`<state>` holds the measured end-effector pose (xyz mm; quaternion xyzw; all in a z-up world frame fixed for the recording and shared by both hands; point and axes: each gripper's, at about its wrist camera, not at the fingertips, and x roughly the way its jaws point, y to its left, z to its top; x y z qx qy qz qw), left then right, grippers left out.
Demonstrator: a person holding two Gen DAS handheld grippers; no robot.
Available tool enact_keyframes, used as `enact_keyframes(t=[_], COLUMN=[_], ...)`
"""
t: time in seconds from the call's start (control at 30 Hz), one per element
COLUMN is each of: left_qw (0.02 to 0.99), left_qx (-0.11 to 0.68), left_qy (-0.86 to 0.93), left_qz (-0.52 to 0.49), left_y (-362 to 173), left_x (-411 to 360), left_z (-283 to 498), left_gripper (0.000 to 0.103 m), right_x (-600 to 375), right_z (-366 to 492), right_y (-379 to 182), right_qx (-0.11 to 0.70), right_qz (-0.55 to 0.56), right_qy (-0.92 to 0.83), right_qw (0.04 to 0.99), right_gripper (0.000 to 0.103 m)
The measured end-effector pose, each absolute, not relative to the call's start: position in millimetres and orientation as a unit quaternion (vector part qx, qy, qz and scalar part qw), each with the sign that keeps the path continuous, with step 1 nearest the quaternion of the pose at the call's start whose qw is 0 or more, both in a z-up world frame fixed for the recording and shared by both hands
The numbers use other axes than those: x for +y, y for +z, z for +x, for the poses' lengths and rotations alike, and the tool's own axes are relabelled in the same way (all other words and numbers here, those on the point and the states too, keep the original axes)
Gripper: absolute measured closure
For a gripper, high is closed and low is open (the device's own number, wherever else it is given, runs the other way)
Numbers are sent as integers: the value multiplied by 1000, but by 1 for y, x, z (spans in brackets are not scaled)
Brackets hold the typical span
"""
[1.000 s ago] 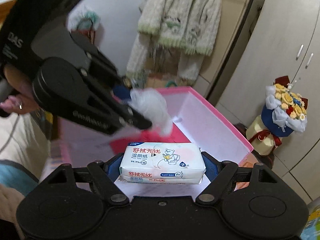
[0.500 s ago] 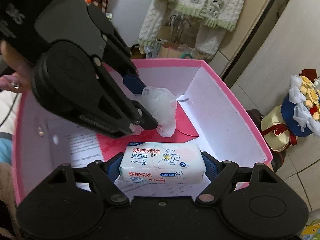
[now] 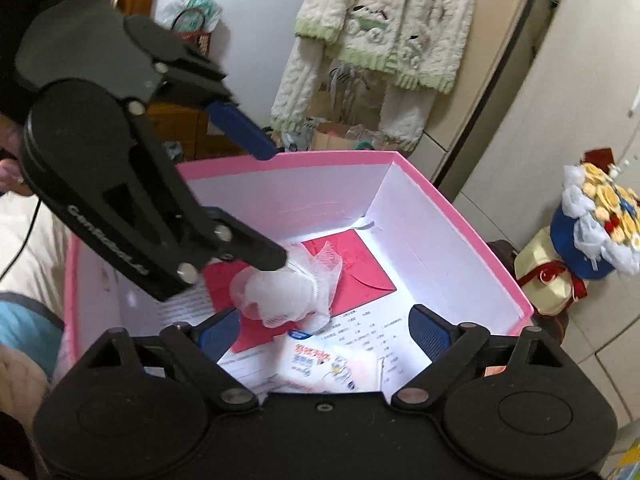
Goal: Organize soft objects
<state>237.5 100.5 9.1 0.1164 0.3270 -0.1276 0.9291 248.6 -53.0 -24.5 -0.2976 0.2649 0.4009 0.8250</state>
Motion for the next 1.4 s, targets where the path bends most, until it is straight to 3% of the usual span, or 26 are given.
enact_keyframes(t=[0.93,1.4], left_qw=[922,906], left_qx=[311,297], left_qy=[-179,-264], left_qz=[142,147], left_y=[55,33], left_x=[76,13], left_z=[103,80], left_gripper=[24,24], right_x=[-112,-201], right_z=[96,57], right_y=[26,-15], right_qx=[237,221], right_qz=[-217,-127], right_qy=[348,295], right_qw=[881,921], right_gripper=[10,8])
